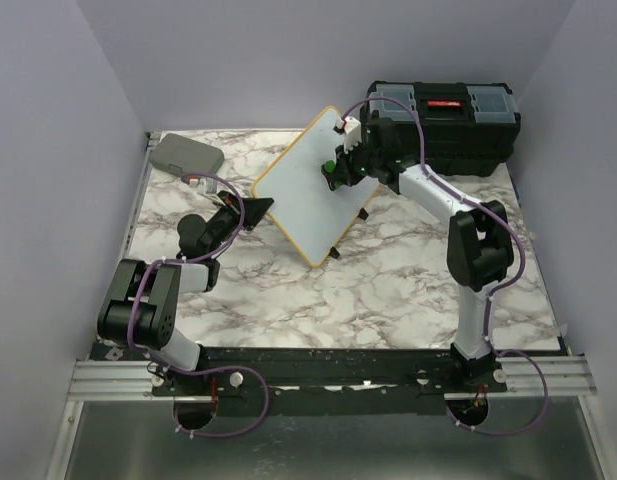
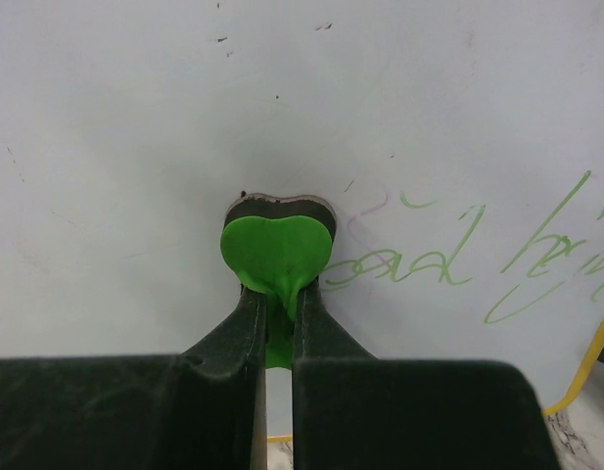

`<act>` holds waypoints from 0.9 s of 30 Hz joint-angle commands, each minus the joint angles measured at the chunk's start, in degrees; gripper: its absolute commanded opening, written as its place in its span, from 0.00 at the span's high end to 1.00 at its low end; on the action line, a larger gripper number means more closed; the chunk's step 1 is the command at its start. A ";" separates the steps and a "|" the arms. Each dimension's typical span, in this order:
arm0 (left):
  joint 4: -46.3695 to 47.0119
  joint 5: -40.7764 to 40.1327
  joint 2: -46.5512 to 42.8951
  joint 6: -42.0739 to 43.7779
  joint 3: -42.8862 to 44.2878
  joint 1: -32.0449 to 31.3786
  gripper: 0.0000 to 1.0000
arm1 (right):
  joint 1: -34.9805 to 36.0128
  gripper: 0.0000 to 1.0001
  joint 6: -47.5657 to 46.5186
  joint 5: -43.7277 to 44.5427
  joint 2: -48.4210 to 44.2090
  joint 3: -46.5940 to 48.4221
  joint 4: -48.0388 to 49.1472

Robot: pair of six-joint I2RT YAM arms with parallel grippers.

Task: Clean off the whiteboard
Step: Erase the whiteboard at the whiteboard stand.

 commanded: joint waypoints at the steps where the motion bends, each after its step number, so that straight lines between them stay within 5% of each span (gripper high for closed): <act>1: -4.83 10.13 2.32 3.31 0.67 -3.00 1.00 | 0.53 0.99 -0.38 5.82 2.39 1.56 7.97; 8: -5.19 10.23 2.46 3.40 1.13 -3.00 1.00 | 0.49 0.99 -2.04 -0.91 0.92 -1.60 9.04; 27: -5.63 10.35 2.10 3.40 1.01 -3.00 1.00 | 0.51 0.99 -4.36 3.06 4.01 2.36 2.32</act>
